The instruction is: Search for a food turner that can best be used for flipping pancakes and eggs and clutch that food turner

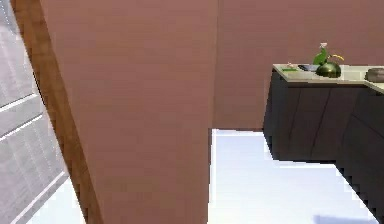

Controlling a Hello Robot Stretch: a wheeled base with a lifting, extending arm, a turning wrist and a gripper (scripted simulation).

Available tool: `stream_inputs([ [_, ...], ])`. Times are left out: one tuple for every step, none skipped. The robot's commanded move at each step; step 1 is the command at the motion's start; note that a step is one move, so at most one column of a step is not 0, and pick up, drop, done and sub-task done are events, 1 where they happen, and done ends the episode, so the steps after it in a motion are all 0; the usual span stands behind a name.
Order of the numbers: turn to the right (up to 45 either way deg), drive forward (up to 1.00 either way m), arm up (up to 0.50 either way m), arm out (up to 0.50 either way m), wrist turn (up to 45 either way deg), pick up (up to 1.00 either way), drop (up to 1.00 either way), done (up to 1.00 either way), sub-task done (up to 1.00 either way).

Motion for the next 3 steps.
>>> stream_inputs([
  [45.0, 0.00, 0.00, 0.00, 0.0, 0.00, 0.00, 0.00, 0.00],
  [45.0, 0.00, 0.00, 0.00, 0.0, 0.00, 0.00, 0.00, 0.00],
  [18.0, 0.00, 0.00, 0.00, 0.0, 0.00, 0.00, 0.00, 0.00],
])
